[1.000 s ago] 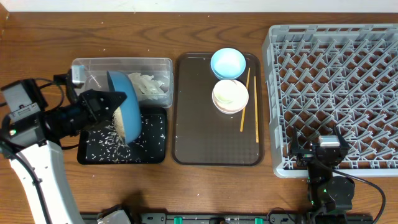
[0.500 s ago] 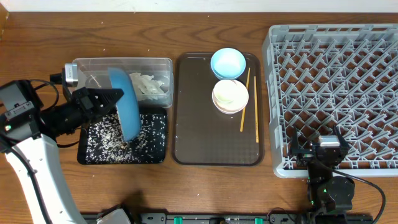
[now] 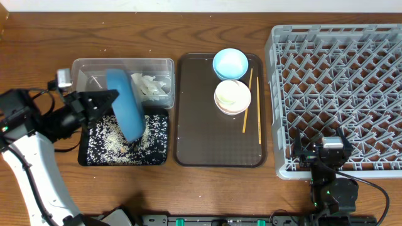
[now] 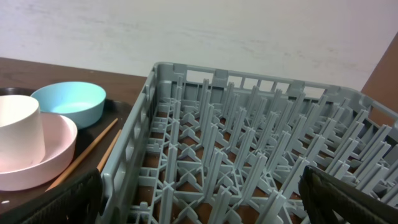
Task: Sort waste into correct bins and load items into the dishwasher rack
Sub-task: 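Tilt the blue bowl with the left gripper to pour rice onto the black tray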
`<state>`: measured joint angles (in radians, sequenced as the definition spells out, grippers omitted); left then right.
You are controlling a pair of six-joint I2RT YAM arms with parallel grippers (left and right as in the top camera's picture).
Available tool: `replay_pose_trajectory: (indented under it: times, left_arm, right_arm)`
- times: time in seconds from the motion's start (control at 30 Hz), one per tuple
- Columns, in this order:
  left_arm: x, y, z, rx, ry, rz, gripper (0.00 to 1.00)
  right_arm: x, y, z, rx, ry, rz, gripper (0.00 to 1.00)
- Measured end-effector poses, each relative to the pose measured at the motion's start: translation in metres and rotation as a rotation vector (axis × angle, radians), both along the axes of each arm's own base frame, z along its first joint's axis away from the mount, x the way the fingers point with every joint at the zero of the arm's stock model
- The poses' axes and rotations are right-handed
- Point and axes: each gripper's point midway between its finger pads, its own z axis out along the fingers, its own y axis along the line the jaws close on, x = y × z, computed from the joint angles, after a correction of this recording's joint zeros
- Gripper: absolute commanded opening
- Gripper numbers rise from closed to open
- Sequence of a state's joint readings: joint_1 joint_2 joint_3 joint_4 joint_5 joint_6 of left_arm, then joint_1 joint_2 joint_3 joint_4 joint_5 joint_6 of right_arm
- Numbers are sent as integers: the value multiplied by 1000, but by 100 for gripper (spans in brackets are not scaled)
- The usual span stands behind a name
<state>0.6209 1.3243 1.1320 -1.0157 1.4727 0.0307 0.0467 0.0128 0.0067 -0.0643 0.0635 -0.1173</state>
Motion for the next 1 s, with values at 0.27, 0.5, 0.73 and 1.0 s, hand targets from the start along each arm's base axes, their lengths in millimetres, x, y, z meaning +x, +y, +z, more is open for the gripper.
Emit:
replay_pose_trajectory:
  times: [0.27, 0.5, 0.73, 1.0]
  left_arm:
    - [-6, 16, -12, -78, 27, 65, 6]
    - [-7, 23, -19, -108, 56, 91, 6]
    - [-6, 29, -19, -118, 63, 111, 6]
    - [-3, 32, -17, -124, 57, 113, 6]
  right_arm:
    - [0, 0, 0, 0, 0, 0, 99]
    - [0, 0, 0, 0, 0, 0, 99]
    - [0, 0, 0, 0, 0, 0, 99]
    - [0, 0, 0, 0, 0, 0, 99]
